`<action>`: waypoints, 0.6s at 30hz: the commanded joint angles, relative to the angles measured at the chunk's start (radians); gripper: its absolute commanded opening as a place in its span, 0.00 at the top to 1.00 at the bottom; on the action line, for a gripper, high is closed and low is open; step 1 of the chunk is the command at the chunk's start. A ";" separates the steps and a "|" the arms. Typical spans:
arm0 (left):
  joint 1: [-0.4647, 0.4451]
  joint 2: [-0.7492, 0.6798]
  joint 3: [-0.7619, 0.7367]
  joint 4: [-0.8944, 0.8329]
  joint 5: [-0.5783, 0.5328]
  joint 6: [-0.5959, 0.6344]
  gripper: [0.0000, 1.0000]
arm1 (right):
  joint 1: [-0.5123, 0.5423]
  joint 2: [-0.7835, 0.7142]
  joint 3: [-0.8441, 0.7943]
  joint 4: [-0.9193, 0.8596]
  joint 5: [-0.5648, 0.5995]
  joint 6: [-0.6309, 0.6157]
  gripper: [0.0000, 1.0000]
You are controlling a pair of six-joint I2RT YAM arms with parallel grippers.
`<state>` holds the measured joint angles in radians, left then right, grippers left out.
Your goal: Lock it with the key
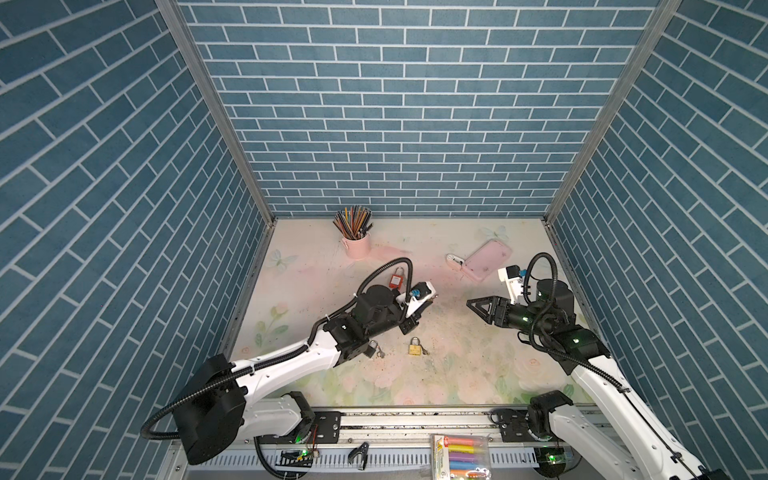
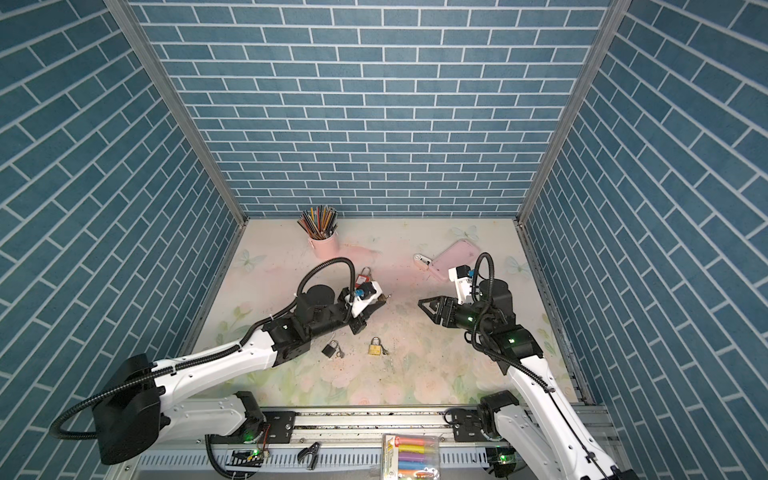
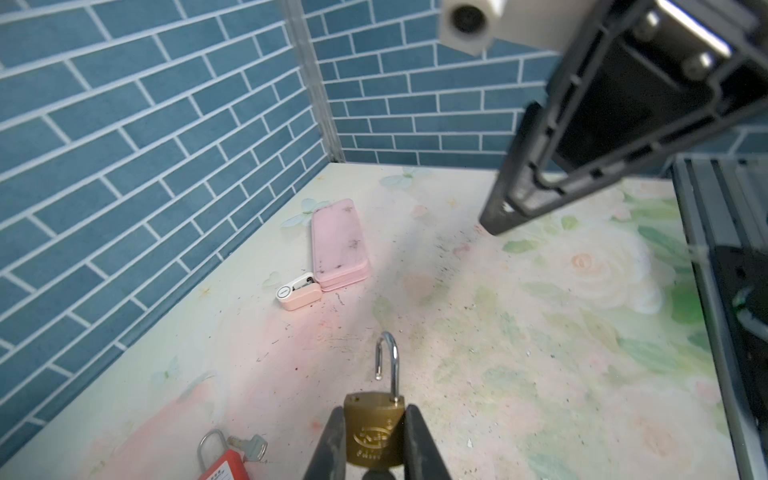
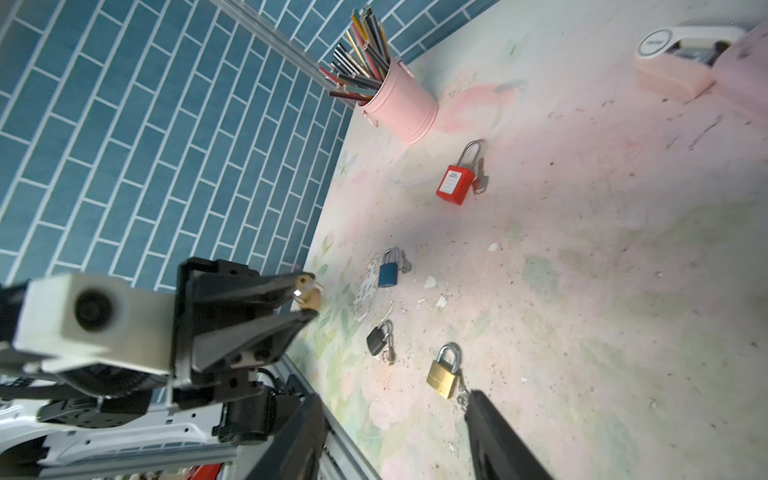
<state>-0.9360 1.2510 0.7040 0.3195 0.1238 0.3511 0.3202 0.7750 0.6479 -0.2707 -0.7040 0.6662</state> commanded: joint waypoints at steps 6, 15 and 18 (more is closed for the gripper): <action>-0.125 0.077 -0.018 0.051 -0.118 0.259 1.00 | 0.008 0.008 0.000 -0.043 -0.100 0.045 0.51; -0.170 0.140 0.017 0.059 -0.179 0.270 1.00 | 0.041 0.039 -0.033 -0.031 -0.145 0.074 0.52; -0.171 0.146 0.022 0.076 -0.188 0.259 1.00 | 0.055 0.042 -0.049 -0.034 -0.141 0.080 0.52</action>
<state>-1.1011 1.3911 0.6968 0.3470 -0.0406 0.5922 0.3630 0.8146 0.6140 -0.2901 -0.8211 0.7227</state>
